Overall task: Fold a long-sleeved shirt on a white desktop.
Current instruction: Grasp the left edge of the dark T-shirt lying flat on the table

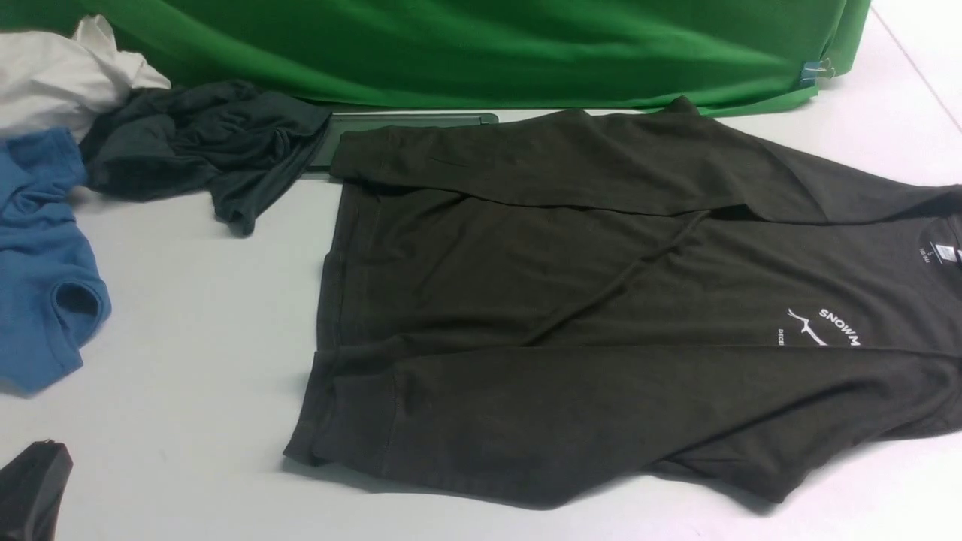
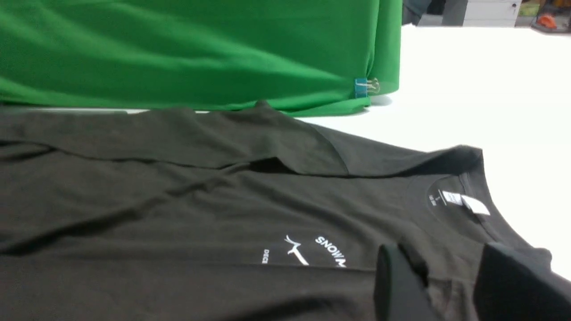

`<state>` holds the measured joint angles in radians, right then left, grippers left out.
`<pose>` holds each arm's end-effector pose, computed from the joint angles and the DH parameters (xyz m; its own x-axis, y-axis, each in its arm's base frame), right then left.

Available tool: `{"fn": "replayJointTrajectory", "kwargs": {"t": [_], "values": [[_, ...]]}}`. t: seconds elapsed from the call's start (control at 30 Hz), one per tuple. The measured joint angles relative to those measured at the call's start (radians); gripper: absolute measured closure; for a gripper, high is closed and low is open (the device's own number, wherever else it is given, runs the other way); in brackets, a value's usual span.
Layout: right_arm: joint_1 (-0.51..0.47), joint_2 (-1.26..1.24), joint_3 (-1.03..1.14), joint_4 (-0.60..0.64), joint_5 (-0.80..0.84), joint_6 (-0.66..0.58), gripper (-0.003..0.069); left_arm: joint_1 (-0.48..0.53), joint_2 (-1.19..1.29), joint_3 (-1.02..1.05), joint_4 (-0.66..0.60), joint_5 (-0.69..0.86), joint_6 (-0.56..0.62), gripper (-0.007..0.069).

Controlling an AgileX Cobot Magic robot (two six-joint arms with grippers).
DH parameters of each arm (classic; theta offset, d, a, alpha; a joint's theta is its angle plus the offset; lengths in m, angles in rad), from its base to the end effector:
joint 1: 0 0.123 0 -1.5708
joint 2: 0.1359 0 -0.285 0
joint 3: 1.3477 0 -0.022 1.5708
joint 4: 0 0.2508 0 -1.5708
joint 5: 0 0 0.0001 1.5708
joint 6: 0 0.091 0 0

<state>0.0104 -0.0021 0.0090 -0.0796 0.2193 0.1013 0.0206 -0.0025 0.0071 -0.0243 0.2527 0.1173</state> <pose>0.0559 -0.0010 0.1904 -0.1377 0.0222 -0.9902 0.0100 0.9997 0.0210 0.0553 0.0006 0.1880 -0.1698 0.0902 -0.9813 0.0013 0.9958 0.0913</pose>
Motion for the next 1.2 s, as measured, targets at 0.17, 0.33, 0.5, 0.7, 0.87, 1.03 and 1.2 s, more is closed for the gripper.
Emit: {"fn": "replayJointTrajectory", "kwargs": {"t": [0.17, 0.33, 0.5, 0.7, 0.87, 1.03, 1.2], "values": [[0.0, 0.0, 0.0, 0.0, -0.001, 0.019, 0.0419, 0.0, 0.0, 0.0, 0.0, -0.002, 0.0, 0.0603], [0.0, 0.0, 0.0, 0.0, -0.001, 0.023, 0.0419, 0.0, 0.0, 0.0, 0.0, -0.002, 0.0, 0.0603], [0.0, 0.0, 0.0, 0.0, -0.001, 0.024, 0.0419, 0.0, 0.0, 0.0, 0.088, -0.002, 0.033, 0.0603], [0.0, 0.0, 0.0, 0.0, -0.001, 0.024, 0.0419, 0.0, 0.0, 0.0, 0.159, -0.143, 0.06, 0.0603], [0.0, 0.0, 0.0, 0.0, -0.001, 0.024, 0.0419, 0.0, 0.0, 0.0, 0.155, -0.291, 0.059, 0.0603], [0.0, 0.0, 0.0, 0.003, -0.03, 0.034, 0.0419, 0.0, 0.0, 0.0, 0.155, -0.32, 0.057, 0.0603], [0.0, 0.0, 0.0, 0.004, -0.219, 0.105, 0.0419, 0.0, 0.0, 0.0, 0.155, -0.303, 0.057, 0.0603]]}}
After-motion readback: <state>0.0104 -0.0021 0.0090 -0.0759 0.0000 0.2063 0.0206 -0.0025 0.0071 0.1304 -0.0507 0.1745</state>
